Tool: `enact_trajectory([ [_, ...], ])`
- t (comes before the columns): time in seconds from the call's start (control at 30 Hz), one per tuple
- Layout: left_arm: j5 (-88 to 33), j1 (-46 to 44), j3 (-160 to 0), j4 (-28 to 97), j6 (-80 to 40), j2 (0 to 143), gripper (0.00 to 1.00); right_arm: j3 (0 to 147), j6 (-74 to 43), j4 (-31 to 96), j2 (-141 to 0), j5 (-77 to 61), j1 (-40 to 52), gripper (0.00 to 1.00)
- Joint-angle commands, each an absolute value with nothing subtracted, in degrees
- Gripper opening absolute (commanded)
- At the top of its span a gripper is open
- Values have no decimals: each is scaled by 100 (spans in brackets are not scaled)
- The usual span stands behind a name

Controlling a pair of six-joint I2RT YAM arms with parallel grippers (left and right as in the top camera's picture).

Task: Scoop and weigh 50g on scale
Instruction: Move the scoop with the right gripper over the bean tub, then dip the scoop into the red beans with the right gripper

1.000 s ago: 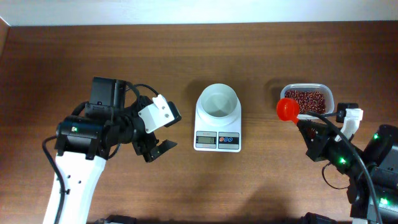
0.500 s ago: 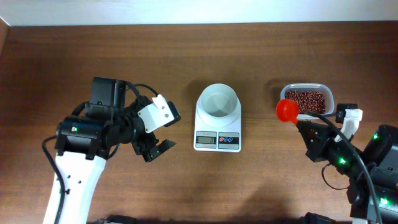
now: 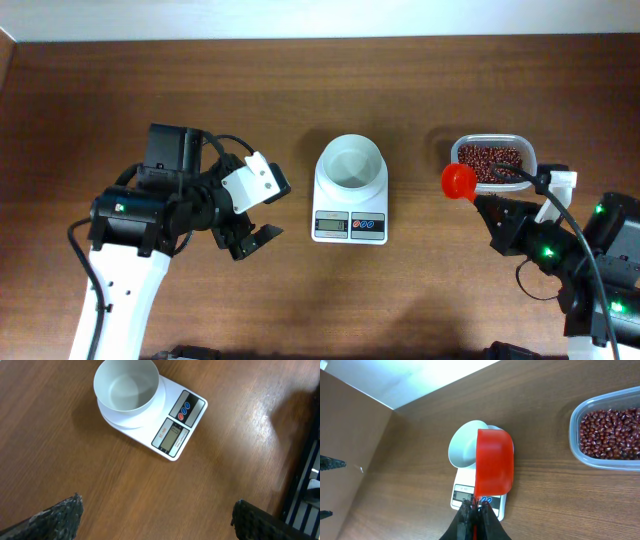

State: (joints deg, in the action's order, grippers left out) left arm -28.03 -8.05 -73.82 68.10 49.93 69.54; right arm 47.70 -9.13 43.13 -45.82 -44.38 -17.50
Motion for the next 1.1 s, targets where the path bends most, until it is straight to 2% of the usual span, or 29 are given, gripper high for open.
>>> enact_trajectory([
  [0.0,-2801,-781,-7500,6805,5024,6932,99,4856,-945,4309,-4576,-4434,-1769,4],
  [0.37,-2801,-781,-7500,6805,5024,6932,99,4856,-976,4036,-4672,-3225,-1769,4],
  [0.47,-2801,-781,-7500,6805,5024,6932,99,4884,-989,3881,-5046,-3035,-1769,4],
  [0.57,-2801,-781,-7500,6805,5024,6932,99,5210,-982,3938,-5461,-2193,-1769,4],
  [0.7,-2801,-781,-7500,6805,5022,6932,99,5990,-270,4469,-6034,-1452,-1763,4],
  [0.83,-2801,-781,-7500,6805,5024,6932,99,6040,-36,4488,-6602,-980,-1763,4],
  [1.07,-2801,-781,-7500,6805,5024,6932,99,6040,130,3754,-8202,-1007,-1763,4],
])
